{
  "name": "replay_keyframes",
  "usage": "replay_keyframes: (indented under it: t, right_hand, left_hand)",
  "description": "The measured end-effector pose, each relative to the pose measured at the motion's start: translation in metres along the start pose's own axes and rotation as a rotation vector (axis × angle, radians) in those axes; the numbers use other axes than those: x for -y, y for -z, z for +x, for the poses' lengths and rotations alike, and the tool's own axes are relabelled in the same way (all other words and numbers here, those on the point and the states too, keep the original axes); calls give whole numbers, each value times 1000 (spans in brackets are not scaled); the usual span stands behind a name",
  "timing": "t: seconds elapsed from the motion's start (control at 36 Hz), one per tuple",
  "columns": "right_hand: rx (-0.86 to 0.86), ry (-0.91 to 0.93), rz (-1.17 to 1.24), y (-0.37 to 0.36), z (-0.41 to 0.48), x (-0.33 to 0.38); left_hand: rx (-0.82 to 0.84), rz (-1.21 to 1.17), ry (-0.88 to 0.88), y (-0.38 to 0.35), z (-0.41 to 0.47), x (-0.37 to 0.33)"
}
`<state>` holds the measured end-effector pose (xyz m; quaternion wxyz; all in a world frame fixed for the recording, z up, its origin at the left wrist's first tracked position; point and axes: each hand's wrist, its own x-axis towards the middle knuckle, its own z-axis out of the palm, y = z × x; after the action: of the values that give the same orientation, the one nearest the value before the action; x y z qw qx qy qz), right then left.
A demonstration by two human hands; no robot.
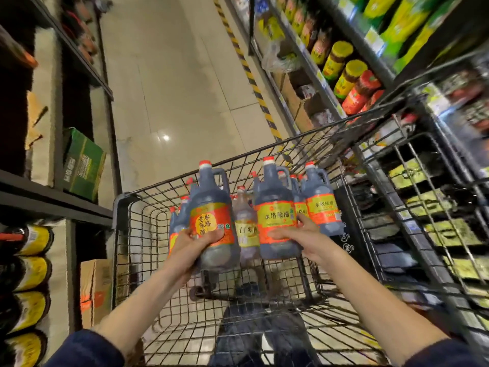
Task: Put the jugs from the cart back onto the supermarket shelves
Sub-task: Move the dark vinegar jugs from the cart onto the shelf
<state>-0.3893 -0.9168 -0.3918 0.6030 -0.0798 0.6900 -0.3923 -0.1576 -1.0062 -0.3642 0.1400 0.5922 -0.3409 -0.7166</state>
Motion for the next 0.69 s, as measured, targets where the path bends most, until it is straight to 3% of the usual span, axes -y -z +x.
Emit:
replay_keyframes:
  t: [0.25,0.69]
  right_hand:
    - [-26,196,147,29,-50,-5]
    - [-282,501,290,130,-223,-44]
  left_hand:
    - [80,183,-147,-34,-21,-24]
    - [332,420,-491,-154,-130,-9]
